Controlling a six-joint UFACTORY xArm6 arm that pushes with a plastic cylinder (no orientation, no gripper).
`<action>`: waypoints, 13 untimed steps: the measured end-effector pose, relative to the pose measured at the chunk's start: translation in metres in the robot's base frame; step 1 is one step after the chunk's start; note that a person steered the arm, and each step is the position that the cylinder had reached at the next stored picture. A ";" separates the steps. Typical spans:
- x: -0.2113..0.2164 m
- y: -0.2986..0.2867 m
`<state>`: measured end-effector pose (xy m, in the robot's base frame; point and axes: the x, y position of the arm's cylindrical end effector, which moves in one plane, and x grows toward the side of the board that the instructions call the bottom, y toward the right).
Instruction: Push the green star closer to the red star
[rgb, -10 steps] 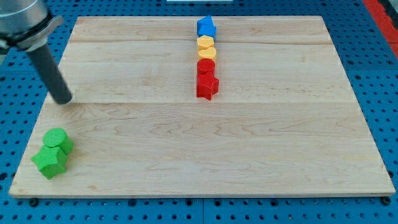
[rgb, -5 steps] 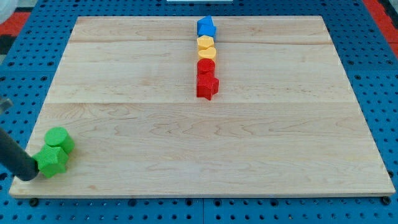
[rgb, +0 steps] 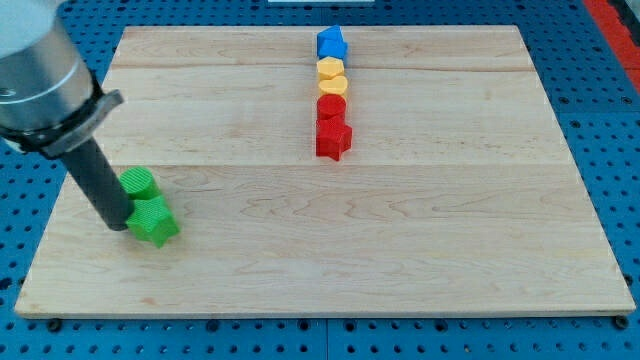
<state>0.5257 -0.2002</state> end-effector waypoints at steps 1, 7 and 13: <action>0.023 0.017; -0.006 0.092; -0.057 0.095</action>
<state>0.4683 -0.1049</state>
